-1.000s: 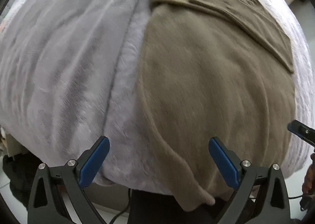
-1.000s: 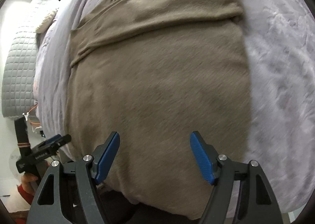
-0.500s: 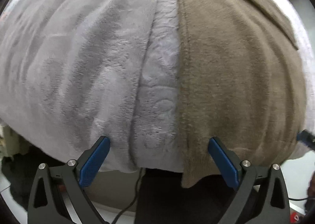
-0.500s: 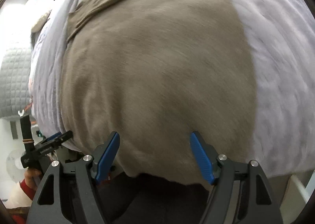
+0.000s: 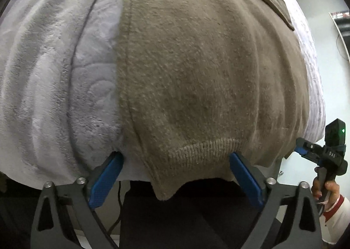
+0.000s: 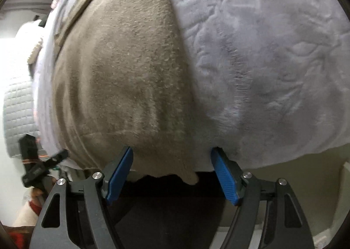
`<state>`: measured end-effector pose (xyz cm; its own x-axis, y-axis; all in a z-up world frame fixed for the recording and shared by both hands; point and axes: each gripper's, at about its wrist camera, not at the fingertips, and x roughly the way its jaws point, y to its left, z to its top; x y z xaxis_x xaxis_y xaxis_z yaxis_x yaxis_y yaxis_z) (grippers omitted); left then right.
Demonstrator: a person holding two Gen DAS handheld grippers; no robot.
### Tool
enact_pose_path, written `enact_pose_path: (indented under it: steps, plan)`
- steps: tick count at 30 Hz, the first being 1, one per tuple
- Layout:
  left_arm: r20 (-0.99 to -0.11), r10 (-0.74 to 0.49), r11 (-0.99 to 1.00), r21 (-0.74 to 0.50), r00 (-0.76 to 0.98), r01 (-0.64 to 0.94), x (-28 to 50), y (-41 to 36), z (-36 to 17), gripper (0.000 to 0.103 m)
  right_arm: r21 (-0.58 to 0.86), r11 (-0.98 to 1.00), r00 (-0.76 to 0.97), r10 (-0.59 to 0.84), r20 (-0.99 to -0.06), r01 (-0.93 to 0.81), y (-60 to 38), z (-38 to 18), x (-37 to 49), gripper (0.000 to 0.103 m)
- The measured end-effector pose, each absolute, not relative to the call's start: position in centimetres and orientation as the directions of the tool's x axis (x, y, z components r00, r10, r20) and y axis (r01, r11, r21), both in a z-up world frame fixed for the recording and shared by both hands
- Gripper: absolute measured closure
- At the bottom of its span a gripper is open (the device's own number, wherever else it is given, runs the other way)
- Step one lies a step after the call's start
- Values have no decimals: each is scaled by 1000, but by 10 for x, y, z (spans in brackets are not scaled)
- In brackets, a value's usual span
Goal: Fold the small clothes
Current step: 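Grasp the sweater hem with both grippers and lift it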
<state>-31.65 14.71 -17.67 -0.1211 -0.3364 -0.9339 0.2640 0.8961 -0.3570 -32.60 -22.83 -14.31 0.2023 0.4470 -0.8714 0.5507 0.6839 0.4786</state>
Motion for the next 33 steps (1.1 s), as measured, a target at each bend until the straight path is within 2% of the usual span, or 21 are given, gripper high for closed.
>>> enact_pose_path:
  steps: [1,2,3,4,5,14,18,23,30,33]
  plan:
    - [-938,-324,900,-345,-121,266,-315,141,-180,32,493,670,213,459,-863,555,-227,-145,-326,25]
    - [-947,-300,909,-321,-119,267,-315,139,-184,52,515,644,229,478,-848,565,-227,-149,-326,25]
    - [-946,-301,910,-323,-122,262,-310,135,-186,64,529,622,236,493,-837,577,-227,-152,-328,27]
    - [-930,-339,899,-364,-140,242,-317,132,-190,90,544,600,247,507,-826,587,-228,-154,-330,50]
    - [-916,-371,888,-398,-152,230,-324,137,-190,94,570,559,262,536,-802,602,-228,-156,-333,93]
    - [-828,-556,808,-559,-73,188,-322,165,-127,94,779,383,470,636,-612,496,-233,-110,-326,93]
    - [-815,-579,795,-569,-19,210,-301,160,-100,94,830,322,538,643,-545,455,-243,-93,-300,93]
    - [-793,-608,785,-590,48,187,-261,169,-67,94,873,269,584,658,-475,407,-257,-79,-253,93]
    - [-768,-624,780,-604,144,162,-165,185,-23,94,916,237,638,661,-395,322,-291,-47,-180,93]
    - [-763,-619,786,-596,188,165,-123,160,-14,94,924,251,645,662,-381,288,-312,-33,-148,93]
